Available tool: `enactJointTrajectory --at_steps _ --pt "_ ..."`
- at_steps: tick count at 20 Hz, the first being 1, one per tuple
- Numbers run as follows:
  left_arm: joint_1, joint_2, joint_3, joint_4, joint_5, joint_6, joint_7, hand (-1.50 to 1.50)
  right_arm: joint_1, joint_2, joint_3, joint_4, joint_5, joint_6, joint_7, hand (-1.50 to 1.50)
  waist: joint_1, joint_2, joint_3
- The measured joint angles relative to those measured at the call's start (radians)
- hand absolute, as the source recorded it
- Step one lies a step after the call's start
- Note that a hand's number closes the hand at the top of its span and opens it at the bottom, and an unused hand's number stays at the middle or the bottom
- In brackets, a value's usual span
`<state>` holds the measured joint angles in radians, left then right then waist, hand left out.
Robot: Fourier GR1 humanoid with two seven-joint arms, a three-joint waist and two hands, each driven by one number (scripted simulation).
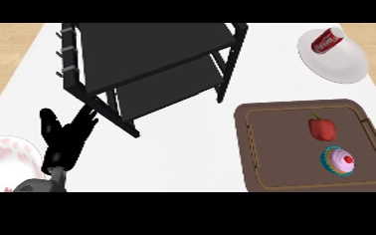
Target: Pick the cupcake from the tray and place it in the tiered shelf
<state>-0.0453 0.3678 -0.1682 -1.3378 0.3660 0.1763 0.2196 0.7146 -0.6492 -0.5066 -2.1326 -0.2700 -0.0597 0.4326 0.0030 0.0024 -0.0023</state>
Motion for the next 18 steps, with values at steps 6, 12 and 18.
enactJointTrajectory --at_steps 6,12,18 --pt "-0.044 -0.015 0.014 0.026 -0.009 -0.007 0.016 0.00 -0.150 -0.077 0.105 -0.033 0.154 -0.093 0.316 -1.50 0.011 0.003 0.001" --pt "-0.041 -0.026 0.021 0.033 -0.026 -0.023 0.006 0.00 -0.342 -0.114 0.260 0.014 0.275 -0.106 0.549 -1.50 0.016 0.002 0.001" --pt "-0.032 -0.033 0.047 0.047 -0.036 -0.045 -0.002 0.00 -0.456 -0.084 0.404 0.083 0.387 -0.077 0.607 -1.50 0.008 0.000 0.002"
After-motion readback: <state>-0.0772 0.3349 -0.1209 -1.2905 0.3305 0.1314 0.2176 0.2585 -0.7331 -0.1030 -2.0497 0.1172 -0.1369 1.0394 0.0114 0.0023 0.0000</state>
